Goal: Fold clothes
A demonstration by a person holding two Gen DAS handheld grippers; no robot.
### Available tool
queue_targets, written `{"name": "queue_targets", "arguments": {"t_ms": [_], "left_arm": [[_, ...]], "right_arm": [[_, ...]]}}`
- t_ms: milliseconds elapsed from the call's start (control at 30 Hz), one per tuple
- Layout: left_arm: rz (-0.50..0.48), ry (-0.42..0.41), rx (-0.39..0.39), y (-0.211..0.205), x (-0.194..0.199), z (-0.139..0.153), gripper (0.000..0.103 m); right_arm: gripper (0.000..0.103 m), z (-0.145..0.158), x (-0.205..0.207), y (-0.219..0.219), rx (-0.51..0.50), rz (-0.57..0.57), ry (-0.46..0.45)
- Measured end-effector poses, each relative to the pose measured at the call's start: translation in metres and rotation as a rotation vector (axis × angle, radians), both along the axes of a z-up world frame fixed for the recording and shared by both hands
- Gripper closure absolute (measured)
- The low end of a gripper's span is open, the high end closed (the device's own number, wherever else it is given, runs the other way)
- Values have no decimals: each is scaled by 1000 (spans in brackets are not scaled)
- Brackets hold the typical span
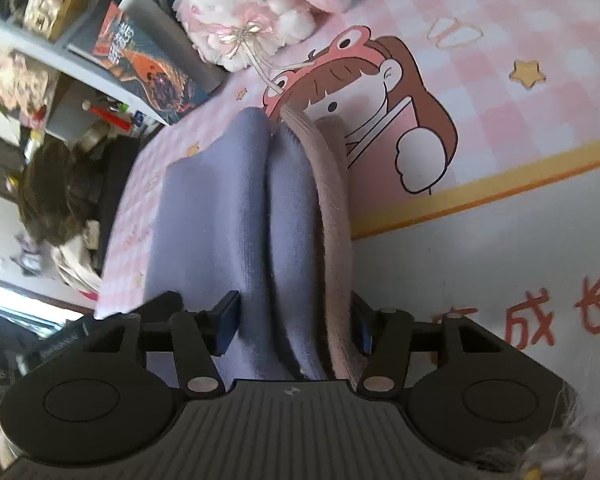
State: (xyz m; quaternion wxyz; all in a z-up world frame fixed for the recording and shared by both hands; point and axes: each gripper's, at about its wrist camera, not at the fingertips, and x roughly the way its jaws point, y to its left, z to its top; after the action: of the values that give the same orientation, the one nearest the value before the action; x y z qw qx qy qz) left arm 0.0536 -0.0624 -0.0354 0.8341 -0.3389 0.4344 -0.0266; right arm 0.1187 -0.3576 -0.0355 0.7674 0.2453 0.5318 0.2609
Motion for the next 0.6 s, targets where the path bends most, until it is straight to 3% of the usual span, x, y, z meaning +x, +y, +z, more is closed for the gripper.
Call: {"name": "queue_targets", "arguments": {"t_ms": [167, 233, 433, 600], "left_arm": [[6, -21, 43, -9, -4, 6, 55], [-4, -43, 67, -14, -8, 15, 59], [-13, -134, 108, -30, -22, 43, 59], [-34, -164, 136, -42, -26, 54, 59]], "right_arm": [[66, 2, 1, 5, 2, 31, -26], [70, 9, -3, 5, -4, 47, -80], [72, 40, -25, -1, -31, 83, -258], [72, 50, -34, -14, -15, 67, -301]]}}
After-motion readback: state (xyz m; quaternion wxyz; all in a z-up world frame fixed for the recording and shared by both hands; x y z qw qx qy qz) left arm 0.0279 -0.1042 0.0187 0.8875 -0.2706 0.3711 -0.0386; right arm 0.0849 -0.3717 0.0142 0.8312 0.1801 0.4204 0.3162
